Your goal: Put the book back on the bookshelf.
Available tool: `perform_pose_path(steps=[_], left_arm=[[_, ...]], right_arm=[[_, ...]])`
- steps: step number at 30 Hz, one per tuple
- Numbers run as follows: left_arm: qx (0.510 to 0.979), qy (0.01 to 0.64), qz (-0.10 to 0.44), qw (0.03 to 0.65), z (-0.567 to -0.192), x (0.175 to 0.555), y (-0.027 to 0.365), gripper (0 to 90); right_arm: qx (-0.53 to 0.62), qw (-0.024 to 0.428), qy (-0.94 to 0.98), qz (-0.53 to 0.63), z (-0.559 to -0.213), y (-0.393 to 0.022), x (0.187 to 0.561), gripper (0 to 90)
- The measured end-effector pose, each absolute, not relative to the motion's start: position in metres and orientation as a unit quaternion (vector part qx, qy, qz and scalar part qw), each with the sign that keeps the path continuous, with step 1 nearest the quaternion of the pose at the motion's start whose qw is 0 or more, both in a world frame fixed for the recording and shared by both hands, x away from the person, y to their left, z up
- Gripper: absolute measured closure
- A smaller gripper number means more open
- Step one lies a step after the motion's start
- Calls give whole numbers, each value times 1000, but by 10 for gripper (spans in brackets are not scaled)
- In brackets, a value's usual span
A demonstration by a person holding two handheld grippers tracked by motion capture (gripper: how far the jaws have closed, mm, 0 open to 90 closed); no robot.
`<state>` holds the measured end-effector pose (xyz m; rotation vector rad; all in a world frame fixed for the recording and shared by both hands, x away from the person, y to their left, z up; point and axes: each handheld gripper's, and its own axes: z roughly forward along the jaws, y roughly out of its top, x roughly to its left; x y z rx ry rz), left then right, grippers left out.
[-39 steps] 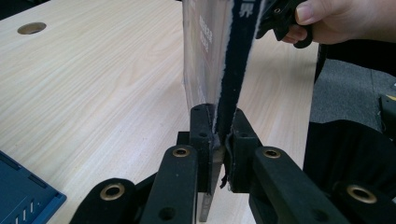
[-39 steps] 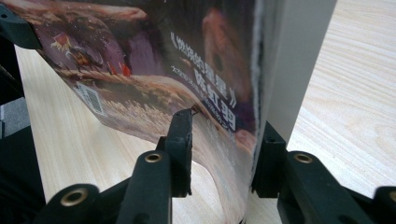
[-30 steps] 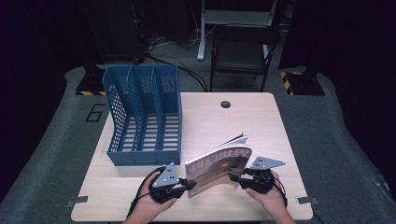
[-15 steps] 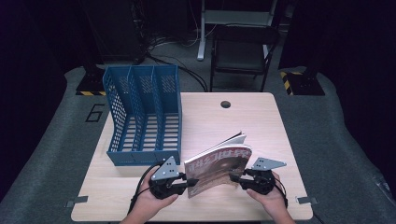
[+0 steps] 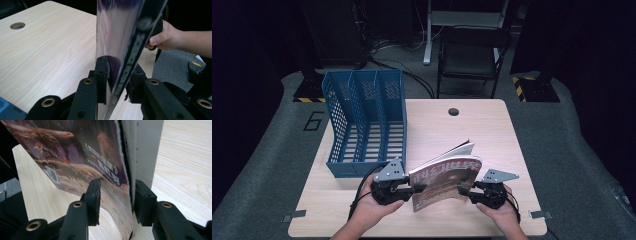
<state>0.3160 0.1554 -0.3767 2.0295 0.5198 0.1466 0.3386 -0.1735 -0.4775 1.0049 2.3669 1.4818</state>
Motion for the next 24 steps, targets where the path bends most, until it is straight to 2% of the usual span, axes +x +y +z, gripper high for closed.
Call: perform_pose_path(steps=[13, 24], left_arm=[[840, 217, 58, 494, -350, 321, 151, 716], [838, 212, 81, 496, -321, 324, 144, 681]], right_arm=[[333, 83, 796, 499, -478, -174, 339, 606], [335, 85, 794, 501, -479, -174, 339, 606]])
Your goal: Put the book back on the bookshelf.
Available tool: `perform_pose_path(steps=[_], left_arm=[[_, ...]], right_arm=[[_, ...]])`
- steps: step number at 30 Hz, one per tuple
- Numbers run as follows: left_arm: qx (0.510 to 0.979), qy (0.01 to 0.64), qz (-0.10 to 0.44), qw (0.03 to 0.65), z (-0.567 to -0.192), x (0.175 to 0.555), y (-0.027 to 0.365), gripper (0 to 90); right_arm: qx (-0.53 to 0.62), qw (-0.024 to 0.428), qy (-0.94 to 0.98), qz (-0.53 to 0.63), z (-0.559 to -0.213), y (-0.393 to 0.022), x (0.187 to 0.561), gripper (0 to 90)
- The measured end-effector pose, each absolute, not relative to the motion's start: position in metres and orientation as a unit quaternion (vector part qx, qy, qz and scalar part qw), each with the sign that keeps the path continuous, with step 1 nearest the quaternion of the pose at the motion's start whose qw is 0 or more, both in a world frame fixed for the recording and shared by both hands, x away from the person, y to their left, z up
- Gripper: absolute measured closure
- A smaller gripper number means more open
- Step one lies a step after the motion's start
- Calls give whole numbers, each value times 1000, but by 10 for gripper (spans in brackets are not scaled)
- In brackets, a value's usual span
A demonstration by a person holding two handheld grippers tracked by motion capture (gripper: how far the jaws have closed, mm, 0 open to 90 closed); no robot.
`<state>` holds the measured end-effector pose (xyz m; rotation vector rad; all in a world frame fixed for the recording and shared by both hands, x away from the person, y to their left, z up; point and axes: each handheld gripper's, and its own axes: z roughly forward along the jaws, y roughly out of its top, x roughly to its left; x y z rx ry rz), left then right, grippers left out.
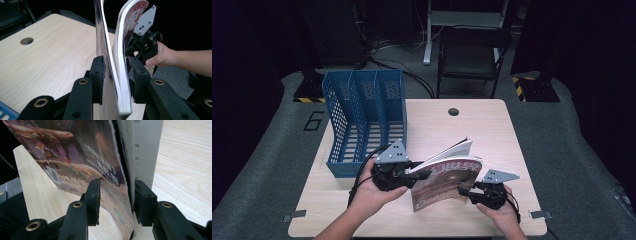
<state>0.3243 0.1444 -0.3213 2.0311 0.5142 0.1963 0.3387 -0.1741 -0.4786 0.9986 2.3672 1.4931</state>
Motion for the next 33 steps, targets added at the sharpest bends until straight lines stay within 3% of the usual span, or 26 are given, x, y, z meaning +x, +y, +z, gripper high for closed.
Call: perform_pose_path(steps=[33], left_arm=[[840, 210, 86, 493, -306, 333, 130, 680]], right_arm=[[333, 82, 795, 500, -479, -174, 339, 606]])
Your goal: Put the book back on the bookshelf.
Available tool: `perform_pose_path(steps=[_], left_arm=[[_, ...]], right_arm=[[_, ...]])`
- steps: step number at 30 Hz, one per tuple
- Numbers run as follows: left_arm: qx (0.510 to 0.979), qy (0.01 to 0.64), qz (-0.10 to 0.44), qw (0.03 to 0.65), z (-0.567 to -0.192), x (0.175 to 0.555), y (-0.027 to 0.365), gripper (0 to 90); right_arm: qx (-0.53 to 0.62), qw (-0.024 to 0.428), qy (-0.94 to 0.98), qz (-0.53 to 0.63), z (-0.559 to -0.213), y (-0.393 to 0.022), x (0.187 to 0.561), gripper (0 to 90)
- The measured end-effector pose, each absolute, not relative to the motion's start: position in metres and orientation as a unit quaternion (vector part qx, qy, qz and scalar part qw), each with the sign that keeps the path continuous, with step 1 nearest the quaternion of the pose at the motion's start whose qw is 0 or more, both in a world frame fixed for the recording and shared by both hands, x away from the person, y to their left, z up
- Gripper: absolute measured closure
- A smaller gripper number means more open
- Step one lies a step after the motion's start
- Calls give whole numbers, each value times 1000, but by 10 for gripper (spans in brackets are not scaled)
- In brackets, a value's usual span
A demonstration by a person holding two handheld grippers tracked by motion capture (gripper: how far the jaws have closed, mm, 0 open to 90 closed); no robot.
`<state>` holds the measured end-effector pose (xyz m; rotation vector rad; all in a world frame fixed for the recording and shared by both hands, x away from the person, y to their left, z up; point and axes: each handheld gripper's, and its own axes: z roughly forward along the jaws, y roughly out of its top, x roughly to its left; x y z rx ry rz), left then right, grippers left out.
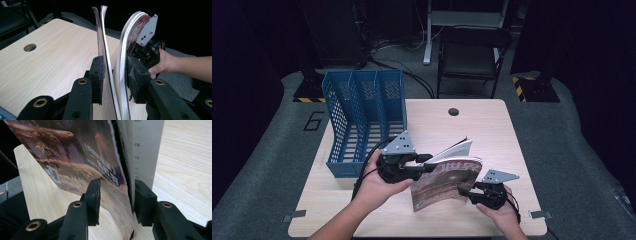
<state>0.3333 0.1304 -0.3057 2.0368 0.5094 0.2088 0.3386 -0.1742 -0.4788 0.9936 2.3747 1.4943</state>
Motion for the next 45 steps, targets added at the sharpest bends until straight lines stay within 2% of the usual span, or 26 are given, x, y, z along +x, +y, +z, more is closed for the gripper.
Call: perform_pose_path(steps=[32, 45], left_arm=[[877, 207, 75, 426, -301, 341, 110, 820], [888, 221, 63, 398, -299, 349, 104, 810]], right_arm=[[335, 84, 794, 501, -478, -175, 339, 605], [350, 84, 788, 499, -479, -185, 342, 611]])
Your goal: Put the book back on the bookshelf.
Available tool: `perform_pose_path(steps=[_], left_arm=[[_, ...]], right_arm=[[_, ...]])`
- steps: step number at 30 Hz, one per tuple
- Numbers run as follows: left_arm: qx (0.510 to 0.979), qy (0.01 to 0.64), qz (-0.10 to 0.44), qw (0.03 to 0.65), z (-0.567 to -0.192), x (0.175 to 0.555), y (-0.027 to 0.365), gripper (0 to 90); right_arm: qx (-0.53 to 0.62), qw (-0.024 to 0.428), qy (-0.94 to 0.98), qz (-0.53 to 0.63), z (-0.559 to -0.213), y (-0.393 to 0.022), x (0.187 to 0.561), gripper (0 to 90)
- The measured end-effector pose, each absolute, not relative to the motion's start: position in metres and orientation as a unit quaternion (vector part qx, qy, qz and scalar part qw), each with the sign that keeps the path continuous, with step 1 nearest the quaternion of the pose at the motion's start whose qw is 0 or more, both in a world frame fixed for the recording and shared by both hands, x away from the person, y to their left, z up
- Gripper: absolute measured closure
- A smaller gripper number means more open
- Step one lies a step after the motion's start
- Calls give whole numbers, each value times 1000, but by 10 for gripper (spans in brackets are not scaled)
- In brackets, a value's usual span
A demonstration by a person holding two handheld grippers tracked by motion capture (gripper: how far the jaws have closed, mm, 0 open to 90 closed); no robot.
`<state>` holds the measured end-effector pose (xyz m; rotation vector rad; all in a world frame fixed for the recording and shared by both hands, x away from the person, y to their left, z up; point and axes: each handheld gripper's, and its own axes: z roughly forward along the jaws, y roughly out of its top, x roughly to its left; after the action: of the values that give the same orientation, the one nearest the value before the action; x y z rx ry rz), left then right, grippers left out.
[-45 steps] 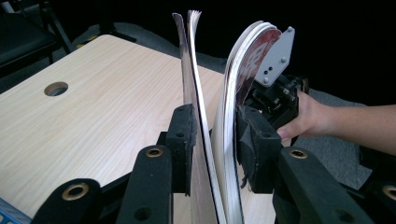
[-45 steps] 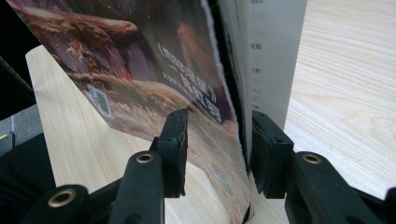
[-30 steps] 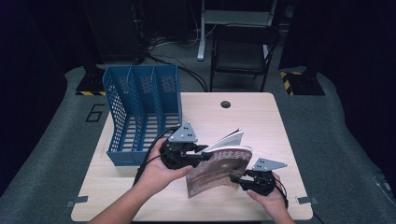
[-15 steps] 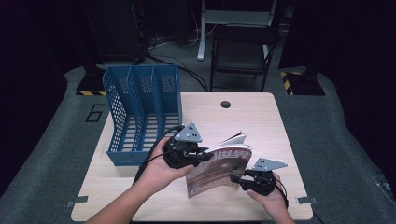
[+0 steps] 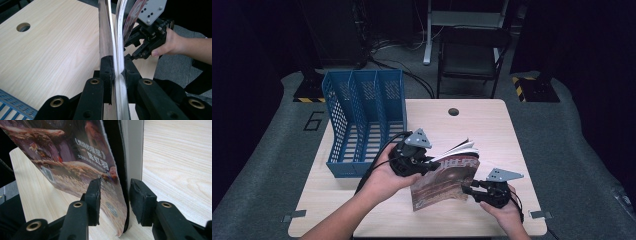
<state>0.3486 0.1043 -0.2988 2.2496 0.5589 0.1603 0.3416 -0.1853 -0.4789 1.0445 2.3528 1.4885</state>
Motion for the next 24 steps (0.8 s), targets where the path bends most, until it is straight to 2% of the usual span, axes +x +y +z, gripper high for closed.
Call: perform_pose_path(steps=[24], left_arm=[[912, 207, 73, 346, -291, 351, 94, 839]], right_arm=[[355, 83, 788, 496, -480, -186, 343, 646]])
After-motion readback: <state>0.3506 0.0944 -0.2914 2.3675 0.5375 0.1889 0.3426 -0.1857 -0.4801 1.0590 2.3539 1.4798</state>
